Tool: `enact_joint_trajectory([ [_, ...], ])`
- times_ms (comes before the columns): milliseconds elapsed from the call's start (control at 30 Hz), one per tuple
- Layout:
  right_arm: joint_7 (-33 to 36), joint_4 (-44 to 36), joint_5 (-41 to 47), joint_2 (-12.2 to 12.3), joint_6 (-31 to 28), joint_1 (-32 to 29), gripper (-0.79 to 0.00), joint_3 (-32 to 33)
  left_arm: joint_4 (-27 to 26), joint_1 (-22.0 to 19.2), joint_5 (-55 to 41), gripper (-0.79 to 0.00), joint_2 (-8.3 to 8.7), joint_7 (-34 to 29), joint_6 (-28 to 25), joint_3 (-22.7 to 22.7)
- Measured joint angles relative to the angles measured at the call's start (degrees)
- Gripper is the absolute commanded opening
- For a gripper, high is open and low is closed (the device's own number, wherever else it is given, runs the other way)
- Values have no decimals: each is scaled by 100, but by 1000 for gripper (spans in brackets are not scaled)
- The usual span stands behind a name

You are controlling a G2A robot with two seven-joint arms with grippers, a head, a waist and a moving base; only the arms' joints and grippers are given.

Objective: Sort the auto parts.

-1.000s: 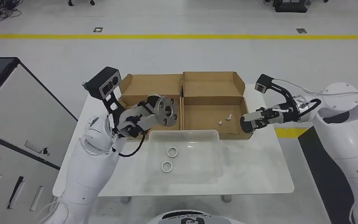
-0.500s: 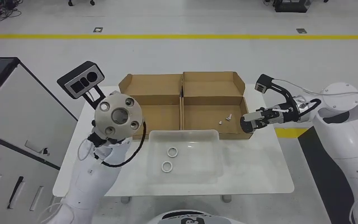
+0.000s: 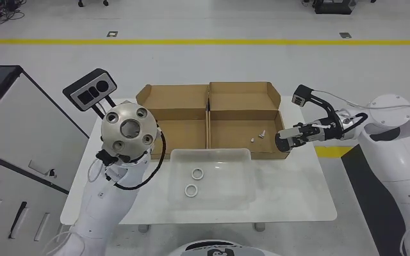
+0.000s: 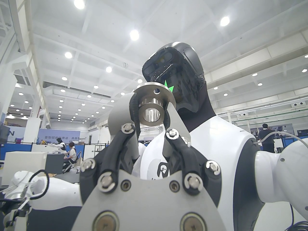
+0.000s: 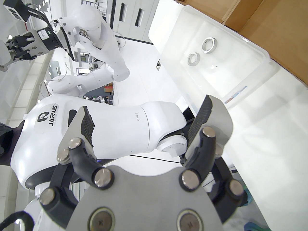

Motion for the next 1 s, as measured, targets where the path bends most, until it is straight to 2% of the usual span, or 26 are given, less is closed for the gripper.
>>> enact_joint_trajectory([
  [133, 0, 0, 0, 0, 0, 0, 0, 0, 11, 4, 312, -785, -9, 281, 290, -108],
  [300, 0, 0, 0, 0, 0, 0, 0, 0, 319, -24, 1227, -785, 8, 525, 1041, -325],
  [467, 0, 0, 0, 0, 0, 0, 0, 0, 507, -64, 1614, -785, 3, 766, 1435, -351],
  [667, 0, 0, 0, 0, 0, 0, 0, 0, 1052, -530, 2288, -785, -22, 1085, 1933, -346],
  [800, 0, 0, 0, 0, 0, 0, 0, 0, 1482, -862, 3254, -785, -16, 1086, 2287, -326],
  [1000, 0, 0, 0, 0, 0, 0, 0, 0, 1752, -914, 4443, -785, 43, 881, 2581, -388],
])
